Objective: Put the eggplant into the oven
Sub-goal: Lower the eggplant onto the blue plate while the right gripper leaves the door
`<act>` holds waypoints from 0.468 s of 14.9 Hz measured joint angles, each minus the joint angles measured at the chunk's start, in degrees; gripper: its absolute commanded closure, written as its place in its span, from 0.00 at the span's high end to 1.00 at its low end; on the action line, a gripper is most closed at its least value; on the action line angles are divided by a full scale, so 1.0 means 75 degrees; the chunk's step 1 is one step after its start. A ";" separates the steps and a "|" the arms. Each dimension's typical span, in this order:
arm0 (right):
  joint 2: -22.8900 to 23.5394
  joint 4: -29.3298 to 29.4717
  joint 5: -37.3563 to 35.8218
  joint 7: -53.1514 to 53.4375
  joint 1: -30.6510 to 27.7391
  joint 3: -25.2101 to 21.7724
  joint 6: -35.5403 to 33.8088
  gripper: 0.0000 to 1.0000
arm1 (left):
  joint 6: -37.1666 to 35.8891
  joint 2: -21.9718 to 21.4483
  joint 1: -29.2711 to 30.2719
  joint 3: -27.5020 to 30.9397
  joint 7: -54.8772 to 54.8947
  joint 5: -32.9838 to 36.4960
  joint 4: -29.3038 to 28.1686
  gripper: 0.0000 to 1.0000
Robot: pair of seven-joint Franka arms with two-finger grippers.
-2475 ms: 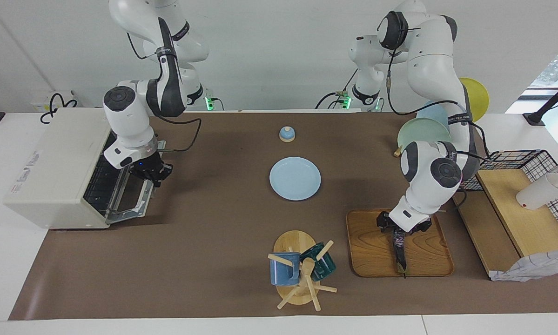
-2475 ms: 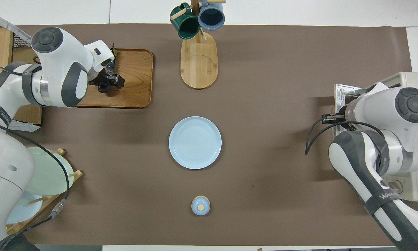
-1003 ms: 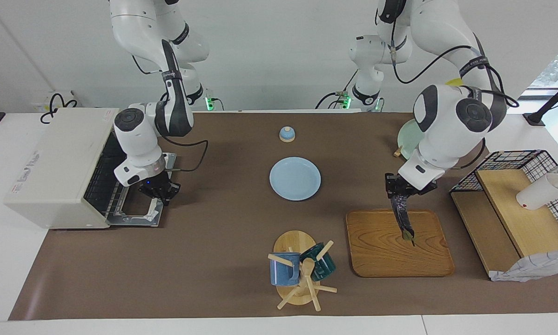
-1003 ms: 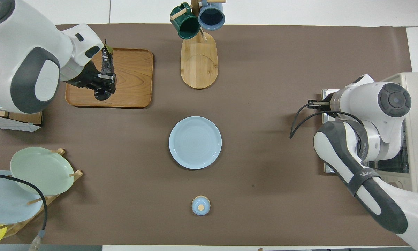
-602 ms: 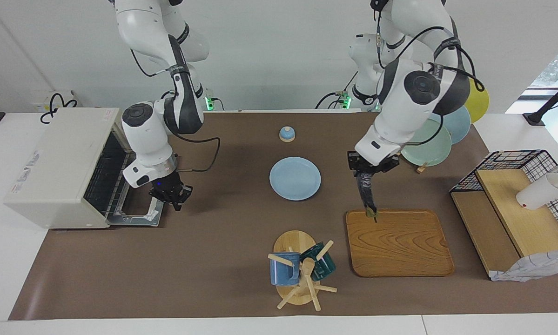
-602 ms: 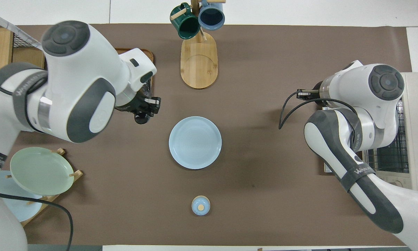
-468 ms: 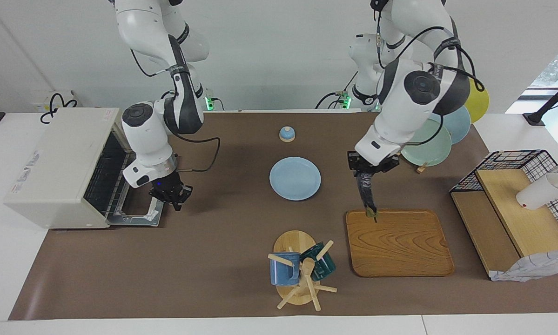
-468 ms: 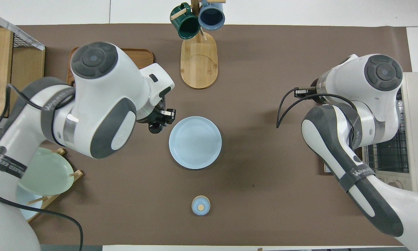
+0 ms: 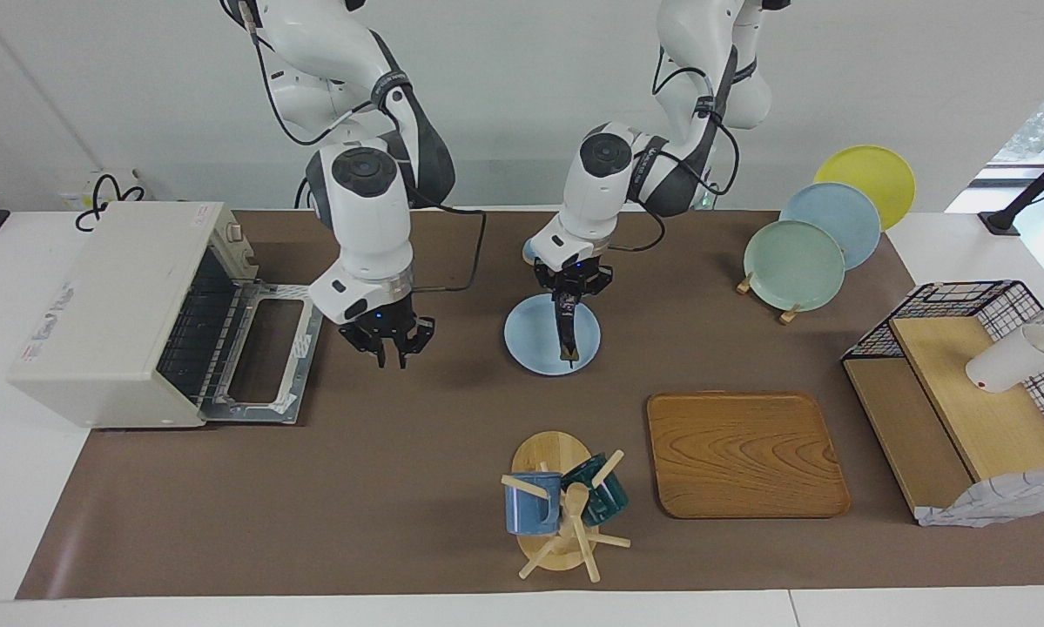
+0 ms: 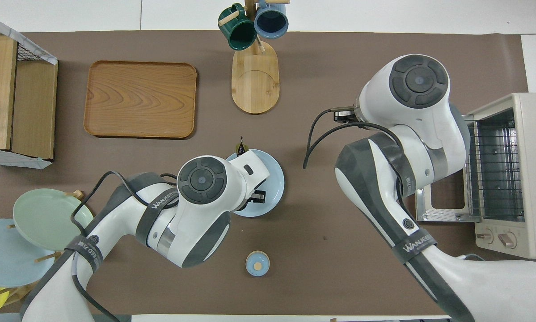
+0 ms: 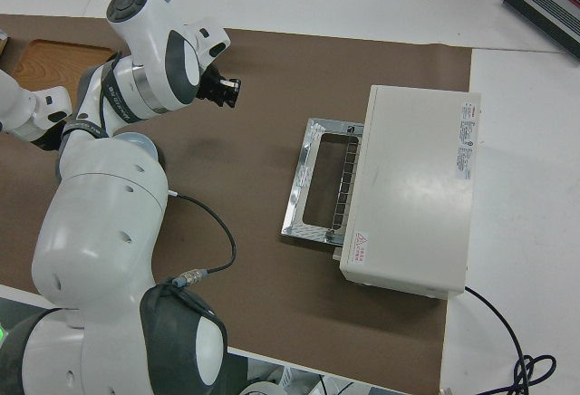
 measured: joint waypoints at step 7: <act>0.0081 0.0083 -0.0003 0.0020 -0.0014 -0.0027 -0.0042 0.56 | 0.0431 0.0328 -0.0080 0.0066 -0.0052 0.0000 -0.0044 1.00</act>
